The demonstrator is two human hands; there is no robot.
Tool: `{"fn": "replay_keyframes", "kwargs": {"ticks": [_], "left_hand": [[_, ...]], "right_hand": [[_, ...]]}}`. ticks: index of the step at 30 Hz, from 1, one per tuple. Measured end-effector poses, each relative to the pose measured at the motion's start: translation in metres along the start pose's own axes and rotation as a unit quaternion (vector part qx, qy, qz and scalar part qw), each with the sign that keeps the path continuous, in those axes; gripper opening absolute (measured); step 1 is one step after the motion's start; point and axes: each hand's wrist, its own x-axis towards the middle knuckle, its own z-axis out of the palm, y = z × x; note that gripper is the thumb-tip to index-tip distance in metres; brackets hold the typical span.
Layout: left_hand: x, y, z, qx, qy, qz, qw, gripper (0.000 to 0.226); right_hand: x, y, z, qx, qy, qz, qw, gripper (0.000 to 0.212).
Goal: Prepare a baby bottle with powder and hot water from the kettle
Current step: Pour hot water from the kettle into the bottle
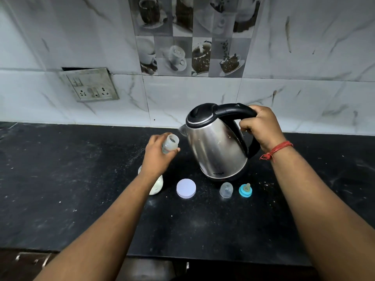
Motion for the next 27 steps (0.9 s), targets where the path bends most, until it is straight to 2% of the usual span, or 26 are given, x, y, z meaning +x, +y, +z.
{"fn": "replay_keyframes", "kwargs": {"ticks": [8,11,27], "left_hand": [[-0.007,-0.006,0.001,0.012,-0.012,0.002,1.000,0.053],[-0.007,-0.008,0.001,0.013,-0.025,-0.002,1.000,0.053],[0.004,-0.015,0.011,0.049,-0.052,-0.002,0.997,0.055]], "right_hand": [[0.002,-0.010,0.009,-0.105,-0.036,0.000,0.994,0.012],[0.004,-0.012,0.010,-0.126,-0.049,-0.001,0.991,0.019],[0.029,-0.032,0.018,-0.264,-0.086,-0.042,0.960,0.019]]}}
